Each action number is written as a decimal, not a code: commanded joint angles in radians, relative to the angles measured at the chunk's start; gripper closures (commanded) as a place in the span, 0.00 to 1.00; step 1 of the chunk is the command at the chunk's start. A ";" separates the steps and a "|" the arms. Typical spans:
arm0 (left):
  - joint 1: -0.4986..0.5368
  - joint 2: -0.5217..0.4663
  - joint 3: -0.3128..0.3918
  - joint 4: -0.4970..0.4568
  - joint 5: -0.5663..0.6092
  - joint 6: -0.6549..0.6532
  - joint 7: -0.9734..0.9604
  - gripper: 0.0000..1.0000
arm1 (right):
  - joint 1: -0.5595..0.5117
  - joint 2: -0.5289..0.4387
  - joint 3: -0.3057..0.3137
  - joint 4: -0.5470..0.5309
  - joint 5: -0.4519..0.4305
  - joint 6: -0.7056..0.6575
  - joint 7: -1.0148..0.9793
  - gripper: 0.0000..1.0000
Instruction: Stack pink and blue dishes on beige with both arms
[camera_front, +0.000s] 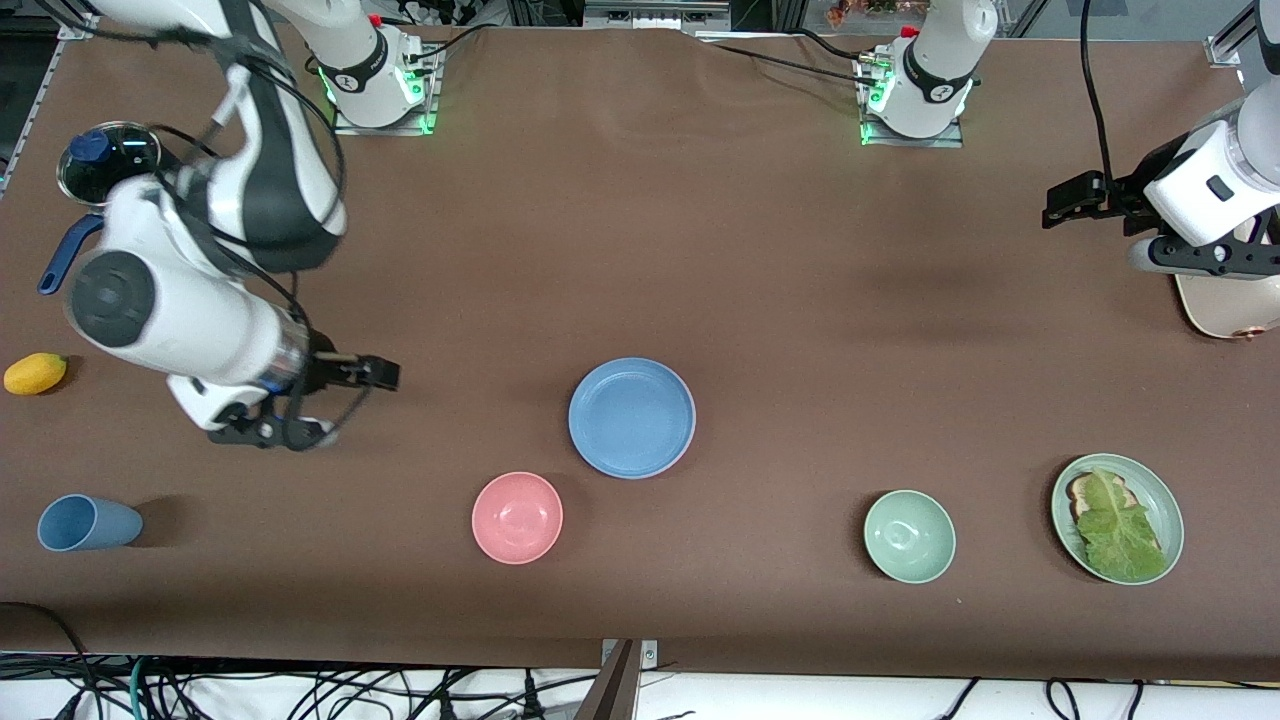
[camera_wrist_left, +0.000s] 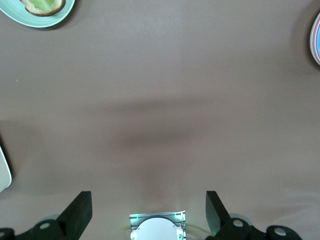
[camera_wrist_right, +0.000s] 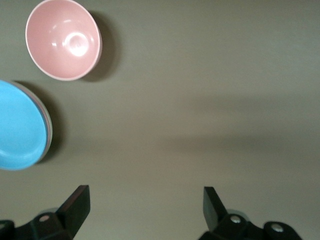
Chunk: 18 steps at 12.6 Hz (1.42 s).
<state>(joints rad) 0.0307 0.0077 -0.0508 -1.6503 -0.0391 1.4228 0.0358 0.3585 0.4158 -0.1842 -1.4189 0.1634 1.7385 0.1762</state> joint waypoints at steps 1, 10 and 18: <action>0.005 -0.012 -0.006 -0.009 -0.004 0.001 0.010 0.00 | 0.011 -0.145 -0.006 -0.106 -0.040 -0.056 -0.018 0.00; 0.006 -0.005 -0.006 -0.009 -0.005 0.001 0.010 0.00 | -0.055 -0.310 0.038 -0.146 -0.154 -0.178 -0.092 0.00; 0.006 -0.005 -0.006 -0.009 -0.007 0.001 0.010 0.00 | -0.059 -0.307 0.023 -0.121 -0.162 -0.194 -0.103 0.00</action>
<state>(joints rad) 0.0306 0.0099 -0.0527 -1.6525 -0.0391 1.4228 0.0358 0.3091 0.1117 -0.1680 -1.5592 0.0182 1.5707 0.0920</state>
